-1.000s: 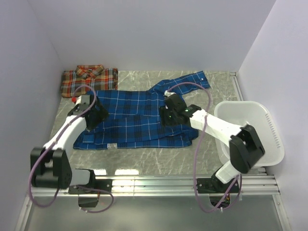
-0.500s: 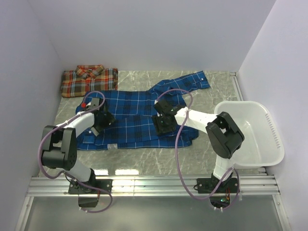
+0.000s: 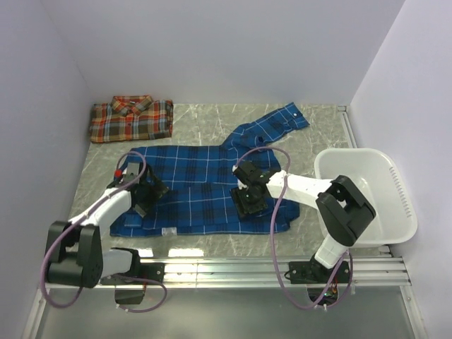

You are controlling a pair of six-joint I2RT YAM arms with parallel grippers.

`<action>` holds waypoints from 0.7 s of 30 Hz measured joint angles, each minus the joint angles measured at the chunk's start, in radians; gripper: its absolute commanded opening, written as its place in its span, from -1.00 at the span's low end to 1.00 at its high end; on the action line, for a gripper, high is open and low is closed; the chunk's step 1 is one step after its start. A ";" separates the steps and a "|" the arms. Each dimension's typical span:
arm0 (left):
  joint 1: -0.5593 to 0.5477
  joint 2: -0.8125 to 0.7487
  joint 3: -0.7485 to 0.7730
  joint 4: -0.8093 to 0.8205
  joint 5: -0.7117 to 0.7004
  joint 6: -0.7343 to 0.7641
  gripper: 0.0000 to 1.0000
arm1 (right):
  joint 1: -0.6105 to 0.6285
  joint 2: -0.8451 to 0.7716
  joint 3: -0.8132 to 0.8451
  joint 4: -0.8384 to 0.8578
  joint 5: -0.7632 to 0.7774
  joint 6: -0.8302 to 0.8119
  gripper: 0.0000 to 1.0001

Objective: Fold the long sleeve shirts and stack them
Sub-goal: Fold the shirt

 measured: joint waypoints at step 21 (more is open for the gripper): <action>0.261 0.152 0.494 -0.225 -0.126 0.085 0.86 | -0.278 -0.234 0.241 -0.051 0.047 -0.032 0.90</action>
